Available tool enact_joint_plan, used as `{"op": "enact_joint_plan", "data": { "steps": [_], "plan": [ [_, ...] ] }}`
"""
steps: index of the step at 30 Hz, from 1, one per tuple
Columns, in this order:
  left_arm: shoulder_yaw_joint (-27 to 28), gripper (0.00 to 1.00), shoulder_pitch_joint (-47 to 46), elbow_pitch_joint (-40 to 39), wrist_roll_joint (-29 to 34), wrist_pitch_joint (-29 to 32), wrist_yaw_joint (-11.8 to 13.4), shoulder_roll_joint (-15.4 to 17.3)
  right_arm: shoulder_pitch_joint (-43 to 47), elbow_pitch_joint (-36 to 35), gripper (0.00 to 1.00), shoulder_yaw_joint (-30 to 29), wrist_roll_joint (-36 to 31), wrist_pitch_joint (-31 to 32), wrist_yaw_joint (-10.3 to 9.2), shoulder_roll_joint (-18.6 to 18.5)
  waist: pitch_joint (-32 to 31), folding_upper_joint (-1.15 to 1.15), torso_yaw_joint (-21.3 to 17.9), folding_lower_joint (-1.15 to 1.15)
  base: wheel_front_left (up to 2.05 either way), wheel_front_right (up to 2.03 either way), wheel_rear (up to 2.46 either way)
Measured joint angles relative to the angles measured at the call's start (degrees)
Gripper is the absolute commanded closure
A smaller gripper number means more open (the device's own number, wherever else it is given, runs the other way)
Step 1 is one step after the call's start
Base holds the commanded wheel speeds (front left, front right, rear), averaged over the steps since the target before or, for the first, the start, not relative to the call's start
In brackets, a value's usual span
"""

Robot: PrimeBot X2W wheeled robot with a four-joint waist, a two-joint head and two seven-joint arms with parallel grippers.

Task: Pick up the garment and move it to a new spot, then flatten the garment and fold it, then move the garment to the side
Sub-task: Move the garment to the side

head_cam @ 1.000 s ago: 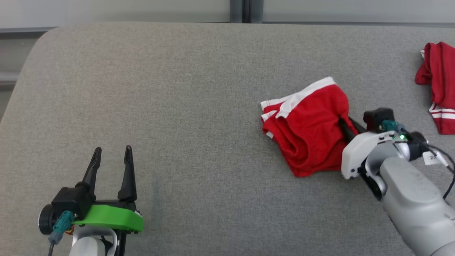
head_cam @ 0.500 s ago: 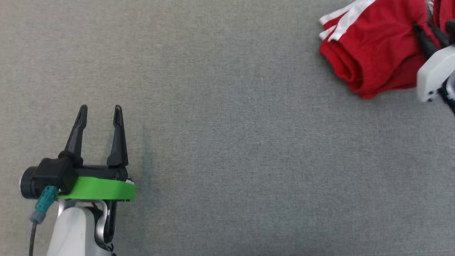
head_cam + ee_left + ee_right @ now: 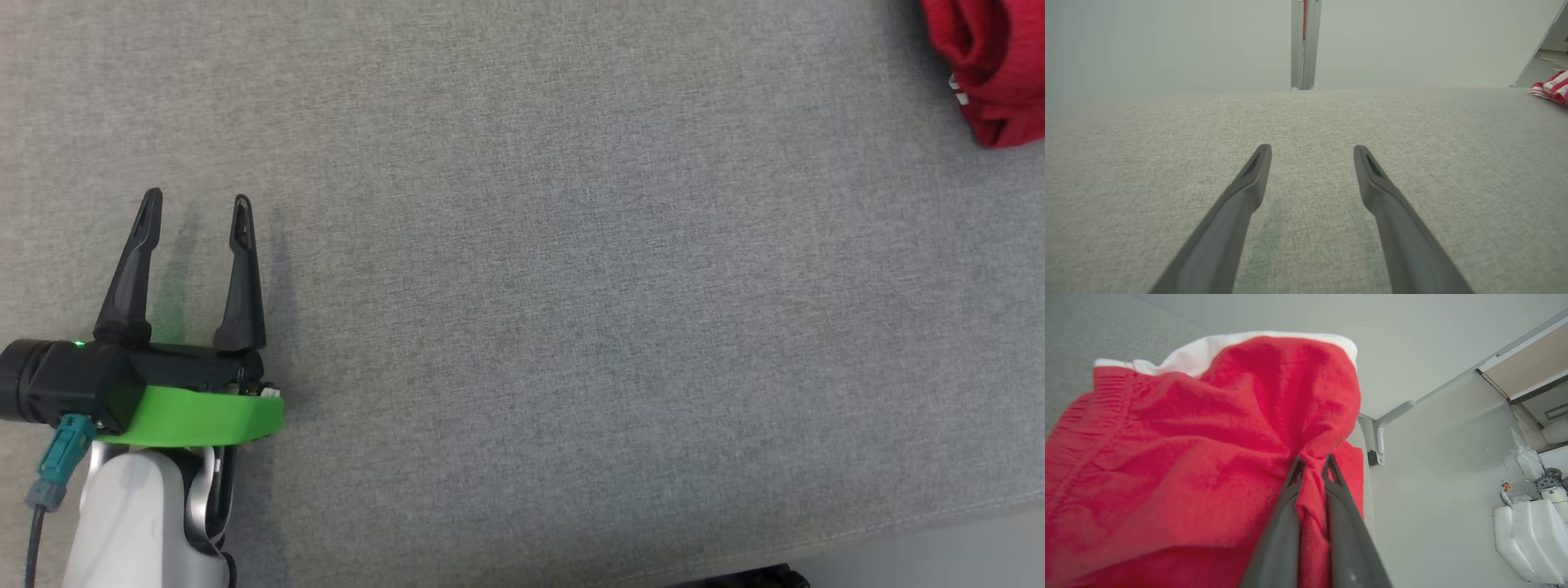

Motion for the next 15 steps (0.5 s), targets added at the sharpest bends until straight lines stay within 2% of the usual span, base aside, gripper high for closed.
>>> {"op": "enact_joint_plan", "data": {
  "steps": [3, 9, 10, 12, 15],
  "plan": [
    [-0.1, 0.0, 0.0, -1.1, 0.0, 0.0, 0.0, 0.5, -1.9, 1.4, 1.0, -0.1, -0.3, 0.5, 0.0, -1.0, 1.4, 0.0, -0.9, 0.0, 0.0, 0.0, 0.0],
    [0.0, 0.0, 0.0, -2.0, 0.1, 0.0, 0.0, 1.0, -4.4, 5.2, 1.0, 0.9, -1.4, 0.8, 0.0, -0.4, 2.6, 0.0, -1.9, 0.0, 0.0, 0.0, 0.0],
    [0.0, 0.0, 0.0, -2.1, 0.1, 0.0, 0.0, 1.0, -4.7, 5.9, 0.87, 1.0, -1.5, 0.8, 0.0, -0.1, 2.5, 0.0, -1.9, 0.0, 0.0, 0.0, 0.0],
    [0.0, 0.0, 0.0, -2.3, 0.1, 0.0, 0.0, 1.1, -5.6, 7.6, 0.0, 0.7, -2.2, -0.2, 0.0, 0.4, 2.4, 0.0, -1.7, 0.0, 0.0, 0.0, 0.0],
    [-0.1, 0.0, 0.1, -2.3, 0.1, 0.0, 0.1, 1.1, -6.9, 9.4, 0.0, 0.1, -3.8, -3.0, 0.0, 1.1, 2.1, 0.0, -1.5, 0.0, 0.0, 0.0, 0.0]
  ]
}}
